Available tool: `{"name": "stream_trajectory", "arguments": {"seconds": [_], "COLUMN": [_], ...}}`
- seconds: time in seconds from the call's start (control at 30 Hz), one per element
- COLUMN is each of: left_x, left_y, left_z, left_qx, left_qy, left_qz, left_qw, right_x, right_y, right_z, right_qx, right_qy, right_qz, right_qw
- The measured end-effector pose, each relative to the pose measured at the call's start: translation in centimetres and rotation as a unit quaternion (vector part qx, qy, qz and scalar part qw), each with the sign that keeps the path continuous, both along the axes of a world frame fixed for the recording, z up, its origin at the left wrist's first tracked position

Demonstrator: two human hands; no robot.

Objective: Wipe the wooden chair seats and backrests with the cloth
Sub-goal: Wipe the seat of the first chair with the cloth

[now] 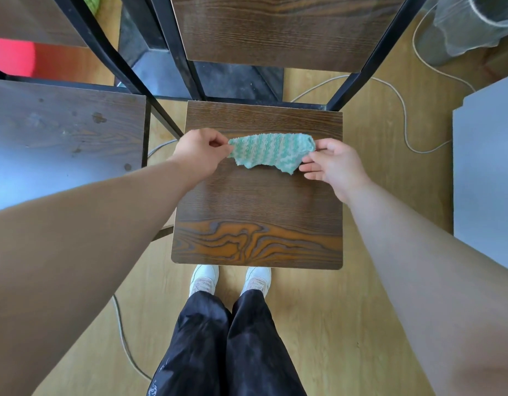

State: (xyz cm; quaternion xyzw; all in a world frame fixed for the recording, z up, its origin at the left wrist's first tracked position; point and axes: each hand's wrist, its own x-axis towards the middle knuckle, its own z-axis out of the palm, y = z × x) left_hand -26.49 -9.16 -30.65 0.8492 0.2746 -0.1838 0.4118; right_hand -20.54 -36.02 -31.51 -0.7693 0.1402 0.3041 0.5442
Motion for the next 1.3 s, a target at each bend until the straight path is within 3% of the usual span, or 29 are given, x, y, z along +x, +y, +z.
{"name": "stream_trajectory", "arguments": {"seconds": [0.17,0.23,0.3,0.37,0.53,0.63,0.7,0.8,0.93,1.03,1.3], "left_x": [-0.3,-1.1,-2.3,-3.9,-7.4,-8.3,-8.5,-8.8,-9.3,-9.7,-11.3], "left_y": [0.0,-0.1,-0.4,-1.0,-2.8,-3.4,-3.4,-2.9,-2.4,-2.3,-2.0], "left_z": [0.8,0.5,-0.4,-1.7,-4.5,-5.2,-5.2,-4.9,-4.4,-4.3,-4.7], "left_qx": [0.041,0.066,0.093,0.106,0.120,0.137,0.151,0.186,0.268,0.293,0.309], "left_qy": [-0.060,-0.069,-0.065,-0.047,0.016,0.021,0.022,0.014,-0.006,0.005,0.038], "left_qz": [-0.108,-0.178,-0.242,-0.294,-0.351,-0.339,-0.334,-0.327,-0.308,-0.281,-0.272], "left_qw": [0.992,0.979,0.963,0.949,0.929,0.930,0.930,0.926,0.913,0.914,0.911], "right_x": [0.1,-0.6,-1.6,-3.0,-6.9,-7.8,-8.1,-8.3,-8.3,-8.6,-8.8], "right_y": [-1.1,-1.9,-2.8,-3.6,-5.0,-5.1,-4.8,-4.2,-3.2,-2.3,-0.3], "right_z": [0.4,0.2,-0.4,-1.4,-3.7,-4.5,-4.5,-4.3,-4.5,-4.8,-4.4], "right_qx": [-0.074,-0.143,-0.213,-0.250,-0.295,-0.309,-0.284,-0.261,-0.268,-0.228,-0.110], "right_qy": [-0.109,-0.199,-0.273,-0.291,-0.273,-0.264,-0.255,-0.225,-0.059,0.033,0.124], "right_qz": [0.084,0.180,0.303,0.397,0.463,0.447,0.407,0.237,0.009,-0.044,-0.163], "right_qw": [0.988,0.953,0.888,0.834,0.789,0.797,0.830,0.908,0.962,0.972,0.973]}}
